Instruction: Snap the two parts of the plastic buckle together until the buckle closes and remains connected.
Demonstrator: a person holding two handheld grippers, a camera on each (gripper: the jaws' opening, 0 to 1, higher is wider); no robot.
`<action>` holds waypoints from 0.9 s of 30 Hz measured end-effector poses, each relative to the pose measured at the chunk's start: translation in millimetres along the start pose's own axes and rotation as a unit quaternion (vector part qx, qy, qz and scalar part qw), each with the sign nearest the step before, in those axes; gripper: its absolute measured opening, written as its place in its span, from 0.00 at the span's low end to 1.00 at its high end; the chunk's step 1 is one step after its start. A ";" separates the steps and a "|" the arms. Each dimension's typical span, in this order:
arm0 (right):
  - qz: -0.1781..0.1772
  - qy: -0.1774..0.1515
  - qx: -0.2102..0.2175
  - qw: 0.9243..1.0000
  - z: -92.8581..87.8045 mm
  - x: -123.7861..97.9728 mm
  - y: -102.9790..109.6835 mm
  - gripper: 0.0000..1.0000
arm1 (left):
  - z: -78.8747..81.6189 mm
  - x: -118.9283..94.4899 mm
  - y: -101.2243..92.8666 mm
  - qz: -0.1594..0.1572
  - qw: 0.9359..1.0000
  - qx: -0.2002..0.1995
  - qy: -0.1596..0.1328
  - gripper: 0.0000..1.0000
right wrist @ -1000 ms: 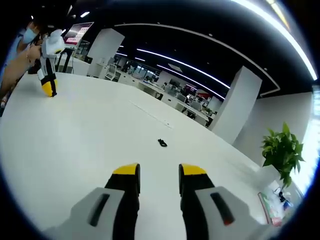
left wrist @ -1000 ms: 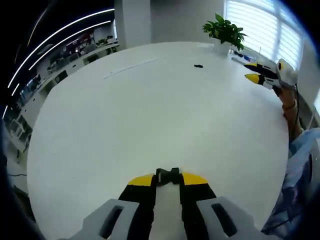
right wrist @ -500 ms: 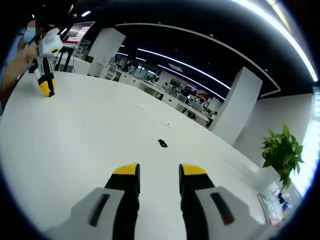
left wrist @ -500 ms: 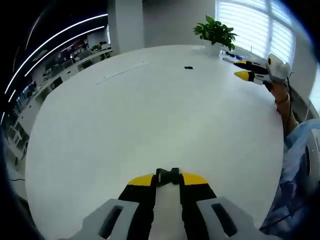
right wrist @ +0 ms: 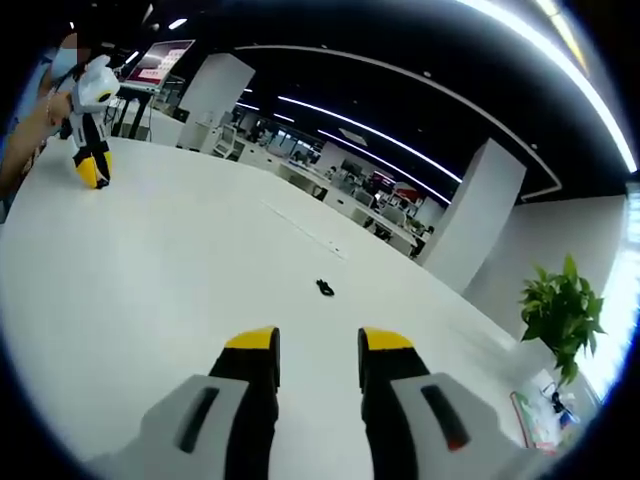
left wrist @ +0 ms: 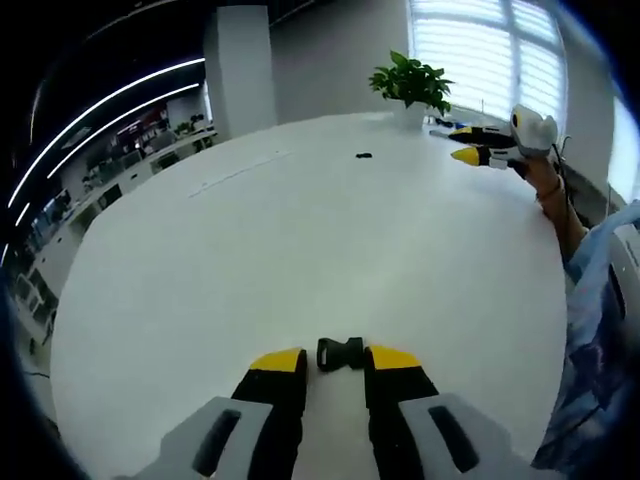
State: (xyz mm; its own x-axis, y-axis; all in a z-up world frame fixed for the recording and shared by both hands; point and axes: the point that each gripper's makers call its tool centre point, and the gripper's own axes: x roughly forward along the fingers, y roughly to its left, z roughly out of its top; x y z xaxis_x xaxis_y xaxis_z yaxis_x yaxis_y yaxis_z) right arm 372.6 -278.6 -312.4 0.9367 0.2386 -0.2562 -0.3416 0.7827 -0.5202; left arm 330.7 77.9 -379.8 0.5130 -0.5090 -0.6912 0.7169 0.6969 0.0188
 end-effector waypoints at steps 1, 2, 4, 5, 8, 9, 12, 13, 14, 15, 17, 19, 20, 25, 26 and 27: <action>0.000 0.001 0.000 1.000 -0.7 -0.2 0.2 0.31 | 0.3 0.0 -0.2 0.002 1.000 0.003 -0.001 0.23; 0.001 0.003 0.000 1.000 -1.7 -0.1 0.5 0.31 | -0.2 -1.2 0.4 0.004 1.000 0.005 -0.004 0.24; 0.001 0.006 0.000 1.000 -3.1 0.1 0.9 0.31 | -0.3 -2.1 1.0 0.004 1.000 0.006 -0.007 0.23; 0.001 0.006 -0.001 1.000 -3.5 0.2 1.0 0.31 | -0.6 -2.5 0.2 0.004 1.000 0.006 -0.008 0.23; 0.001 0.009 -0.002 1.000 -4.2 0.4 1.3 0.31 | -1.4 -5.0 -1.0 0.008 1.000 0.019 -0.013 0.23; 0.000 0.009 -0.003 1.000 -4.5 0.5 1.1 0.31 | -1.5 -5.7 -1.8 0.010 1.000 0.025 -0.015 0.23; -0.001 0.013 -0.004 1.000 -6.1 1.7 1.0 0.31 | -3.0 -9.6 -1.0 0.011 0.999 0.033 -0.019 0.23; 0.000 0.016 -0.005 1.000 -6.9 2.1 1.1 0.31 | -3.2 -10.4 -0.8 0.009 0.999 0.031 -0.021 0.23; 0.000 0.017 -0.006 1.000 -7.4 2.5 1.2 0.31 | -3.7 -11.4 -0.7 0.008 0.999 0.030 -0.022 0.23; 0.001 0.018 -0.007 1.000 -7.7 2.8 1.5 0.31 | -4.2 -12.1 -1.1 0.007 0.999 0.030 -0.024 0.23; 0.002 0.020 -0.010 1.000 -8.1 3.0 1.7 0.31 | -4.0 -12.6 -1.3 0.007 0.999 0.031 -0.029 0.23; 0.001 0.021 -0.012 1.000 -8.7 3.1 1.2 0.31 | -3.4 -12.4 -1.0 0.006 0.999 0.028 -0.034 0.23; 0.001 0.022 -0.012 1.000 -9.2 3.1 0.7 0.31 | -3.3 -12.3 -0.7 0.005 0.999 0.027 -0.036 0.23; -0.002 0.027 -0.013 1.000 -11.9 3.1 -1.9 0.31 | -3.5 -12.1 1.4 0.003 0.999 0.020 -0.044 0.26; -0.003 0.028 -0.013 1.000 -12.2 3.2 -2.0 0.31 | -3.5 -11.9 1.5 0.002 0.999 0.020 -0.045 0.27; -0.003 0.028 -0.013 1.000 -12.5 3.2 -2.0 0.31 | -3.4 -11.8 1.7 0.001 0.999 0.022 -0.047 0.27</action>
State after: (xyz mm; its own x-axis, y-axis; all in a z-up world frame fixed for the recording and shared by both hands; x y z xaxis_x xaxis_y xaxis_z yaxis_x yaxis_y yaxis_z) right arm 375.4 -286.5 -322.3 0.9329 0.2012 -0.2986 -0.3393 0.7686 -0.5423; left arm 324.3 86.8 -374.1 0.5551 -0.5537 -0.6207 0.7343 0.6768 0.0530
